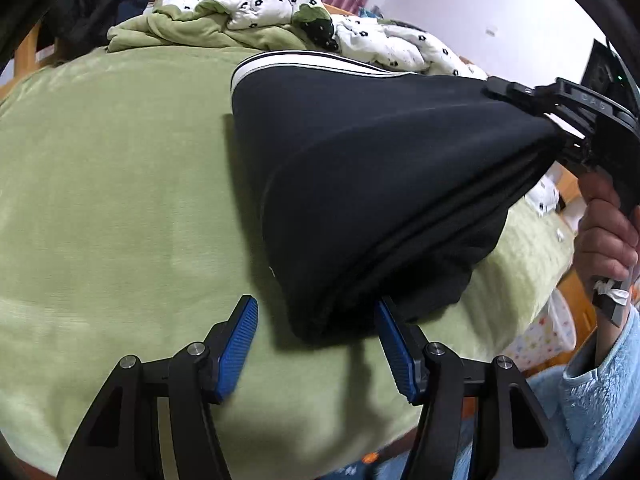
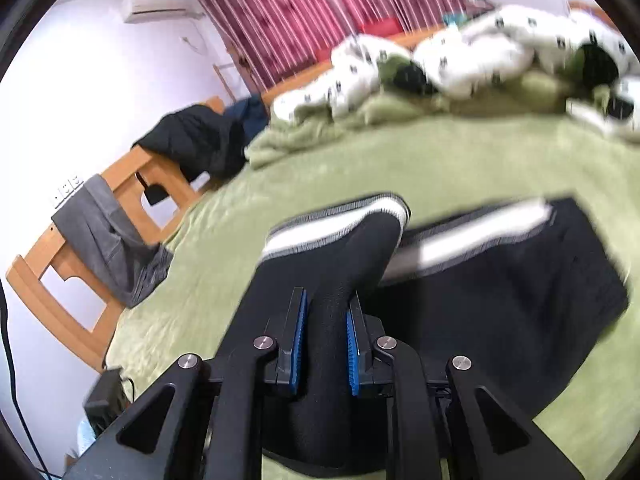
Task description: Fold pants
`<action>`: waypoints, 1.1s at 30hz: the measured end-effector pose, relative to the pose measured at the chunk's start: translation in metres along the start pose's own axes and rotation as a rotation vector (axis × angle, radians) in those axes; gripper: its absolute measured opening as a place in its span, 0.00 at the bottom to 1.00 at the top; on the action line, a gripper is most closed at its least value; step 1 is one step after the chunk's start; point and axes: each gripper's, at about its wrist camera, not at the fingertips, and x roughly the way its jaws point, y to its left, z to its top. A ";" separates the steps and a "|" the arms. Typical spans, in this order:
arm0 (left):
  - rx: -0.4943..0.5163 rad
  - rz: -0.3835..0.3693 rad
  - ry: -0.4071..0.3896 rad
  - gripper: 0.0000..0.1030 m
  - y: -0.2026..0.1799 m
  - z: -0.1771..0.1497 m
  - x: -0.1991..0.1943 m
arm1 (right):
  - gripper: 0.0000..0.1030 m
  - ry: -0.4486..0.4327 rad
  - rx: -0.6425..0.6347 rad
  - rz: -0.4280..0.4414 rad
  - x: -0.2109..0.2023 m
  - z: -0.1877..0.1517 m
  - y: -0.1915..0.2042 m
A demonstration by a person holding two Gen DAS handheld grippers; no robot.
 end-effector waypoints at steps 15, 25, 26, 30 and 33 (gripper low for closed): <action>0.098 0.053 -0.018 0.59 -0.057 0.012 0.025 | 0.15 -0.113 -0.027 -0.107 -0.045 0.040 -0.099; 0.227 -0.061 0.067 0.57 -0.065 0.005 0.024 | 0.19 -0.013 0.091 -0.313 -0.014 -0.008 -0.198; 0.264 -0.077 0.093 0.57 -0.067 0.004 0.023 | 0.20 -0.016 0.080 -0.323 -0.016 -0.009 -0.196; 0.364 -0.047 0.105 0.57 -0.083 0.000 0.026 | 0.27 -0.045 0.078 -0.372 -0.029 -0.013 -0.190; 0.360 0.022 0.097 0.54 -0.094 0.005 0.044 | 0.28 -0.046 0.051 -0.377 -0.032 -0.020 -0.181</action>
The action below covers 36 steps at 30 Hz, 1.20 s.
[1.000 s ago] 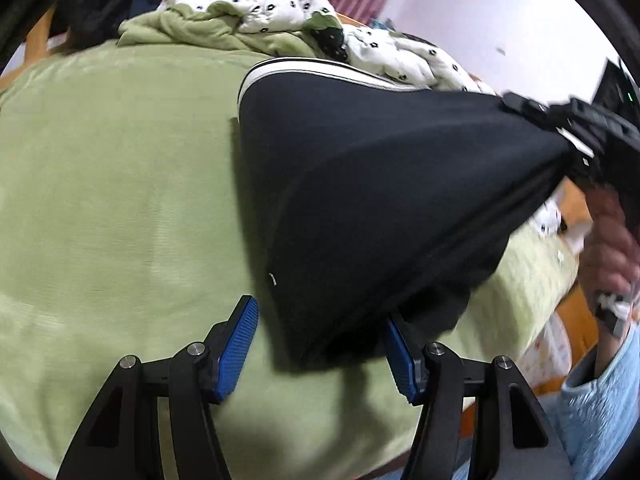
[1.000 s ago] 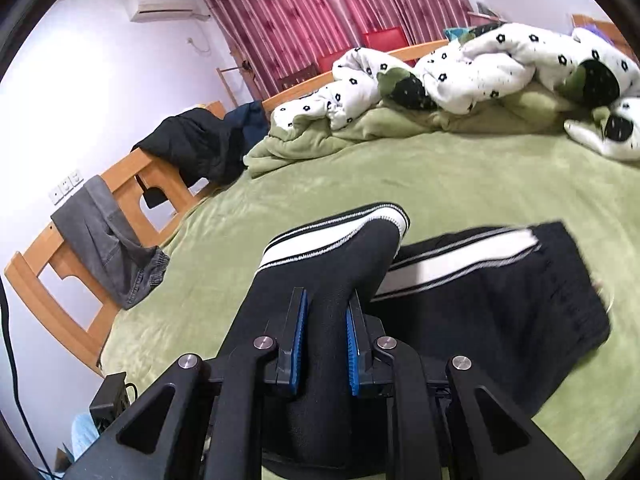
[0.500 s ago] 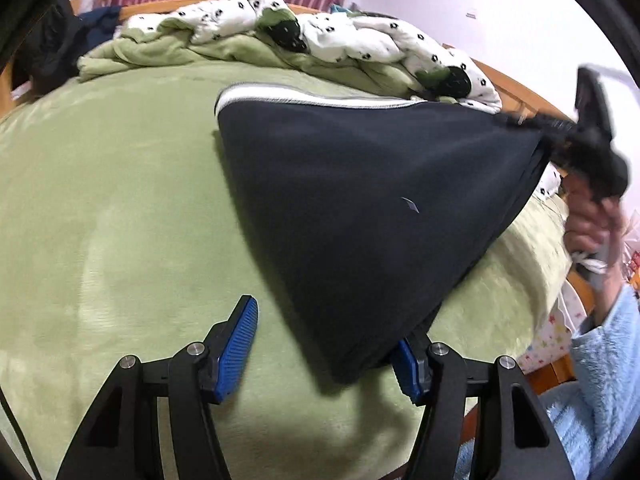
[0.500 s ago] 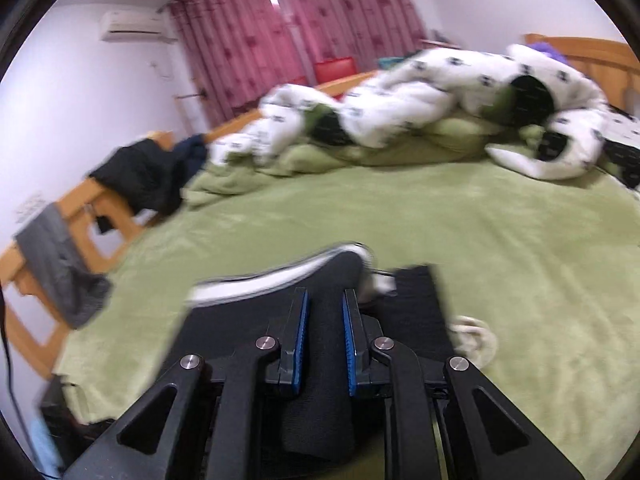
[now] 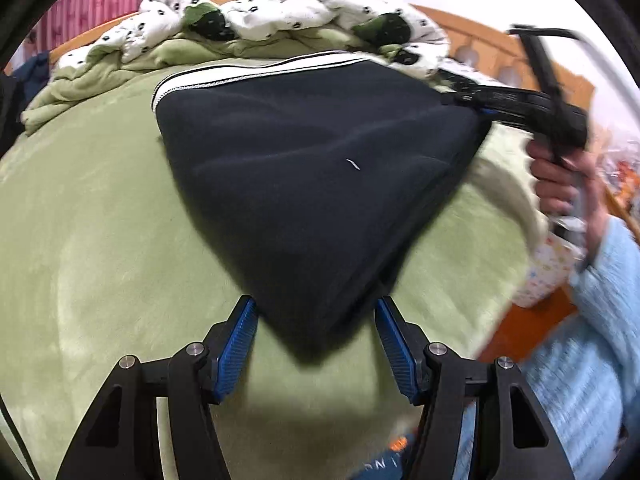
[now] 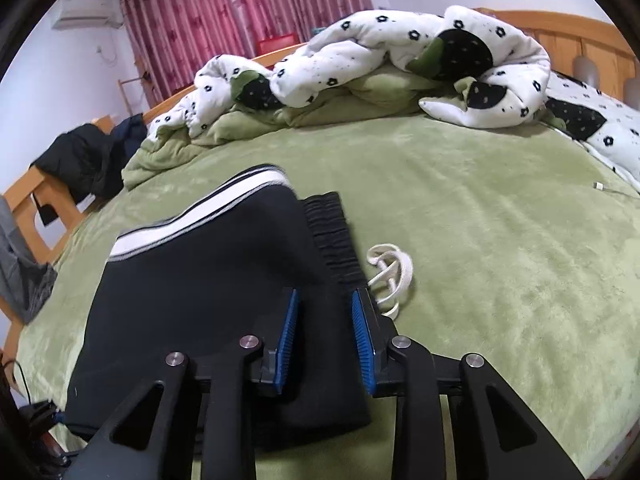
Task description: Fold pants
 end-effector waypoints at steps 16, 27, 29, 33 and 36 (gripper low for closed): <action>-0.307 -0.091 -0.106 0.55 0.083 -0.008 -0.064 | 0.71 0.037 -0.030 0.014 0.004 0.019 0.016; -0.435 -0.156 -0.064 0.60 0.125 0.069 0.016 | 0.72 0.362 0.029 0.110 0.107 0.051 0.001; -0.486 -0.215 -0.036 0.60 0.136 0.075 0.043 | 0.73 0.366 0.012 0.121 0.106 0.046 0.002; -0.598 -0.363 0.026 0.42 0.146 0.085 0.086 | 0.73 0.381 -0.012 0.127 0.106 0.042 0.005; -0.604 -0.378 0.034 0.22 0.144 0.092 0.086 | 0.64 0.377 0.022 0.127 0.100 0.044 0.002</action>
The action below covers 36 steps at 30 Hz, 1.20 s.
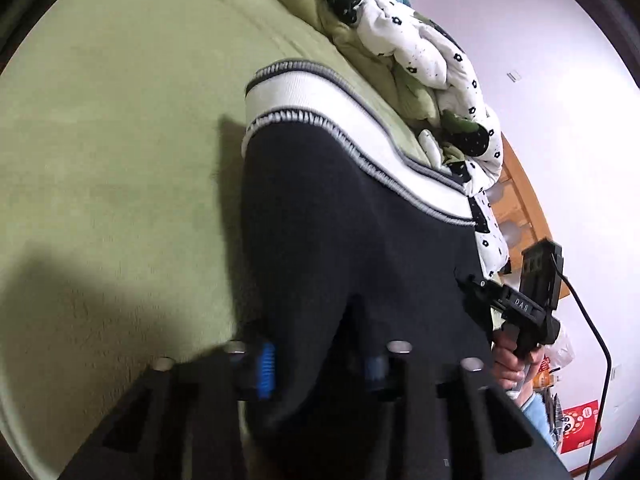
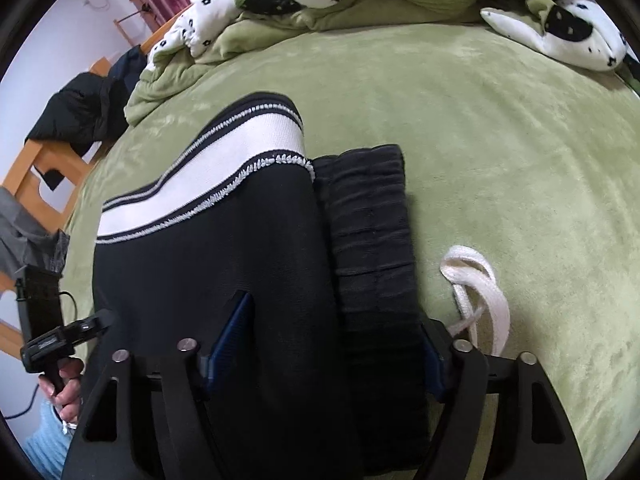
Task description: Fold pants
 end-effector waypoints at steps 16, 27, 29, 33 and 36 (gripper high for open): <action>-0.016 0.127 -0.222 0.09 0.077 0.033 -0.188 | 0.22 -0.196 -0.072 0.171 -0.048 -0.035 0.191; -0.006 0.412 -0.160 0.46 0.161 0.000 -0.201 | 0.55 -0.041 -0.214 0.047 0.075 -0.055 0.267; 0.045 0.438 -0.165 0.49 0.156 -0.002 -0.203 | 0.56 -0.082 -0.206 0.049 0.066 -0.062 0.262; 0.104 0.494 -0.220 0.54 0.142 0.003 -0.220 | 0.56 -0.179 -0.274 -0.053 0.026 -0.065 0.276; 0.100 0.456 -0.253 0.59 0.139 0.009 -0.226 | 0.56 -0.257 -0.313 -0.012 0.007 -0.055 0.286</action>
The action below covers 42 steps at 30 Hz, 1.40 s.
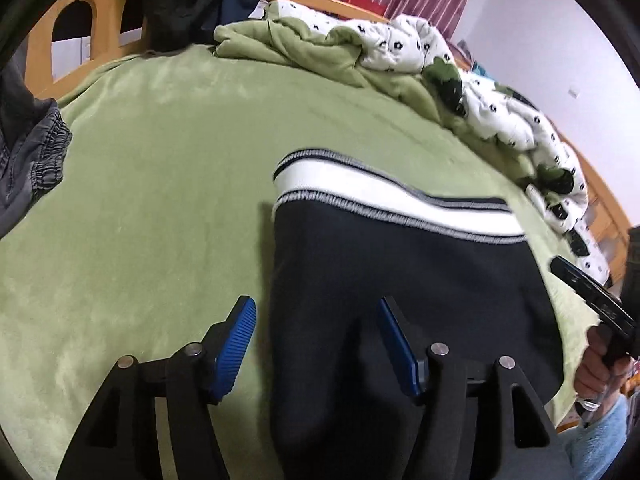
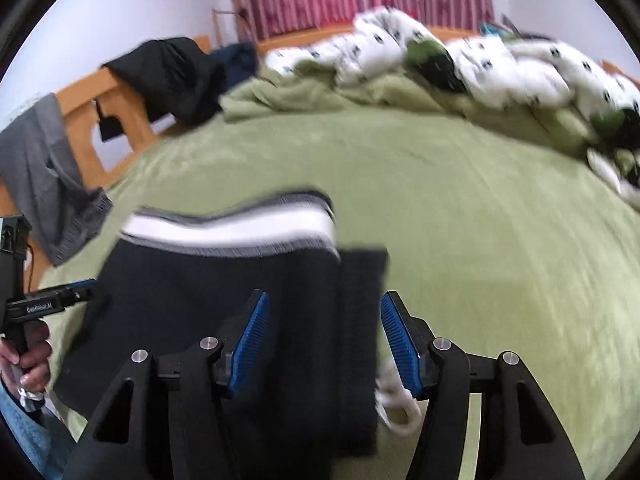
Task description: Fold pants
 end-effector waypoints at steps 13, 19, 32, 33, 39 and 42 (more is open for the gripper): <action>-0.063 -0.088 0.000 0.59 0.002 0.007 -0.004 | 0.12 0.008 0.113 0.167 0.015 0.030 -0.025; 0.011 -0.024 -0.019 0.59 -0.018 0.006 -0.005 | 0.26 0.096 0.129 0.007 0.052 0.006 -0.043; 0.160 -0.018 -0.066 0.58 -0.076 0.063 0.037 | 0.43 0.016 -0.132 -0.044 0.046 0.049 0.033; 0.156 0.007 -0.040 0.53 -0.074 0.061 0.049 | 0.44 0.042 -0.109 -0.079 0.060 0.047 0.030; 0.166 0.083 0.001 0.41 -0.071 0.048 0.082 | 0.45 0.112 -0.002 -0.047 0.100 0.039 0.002; 0.169 0.086 -0.008 0.42 -0.072 0.047 0.083 | 0.45 0.101 -0.021 -0.063 0.103 0.038 0.006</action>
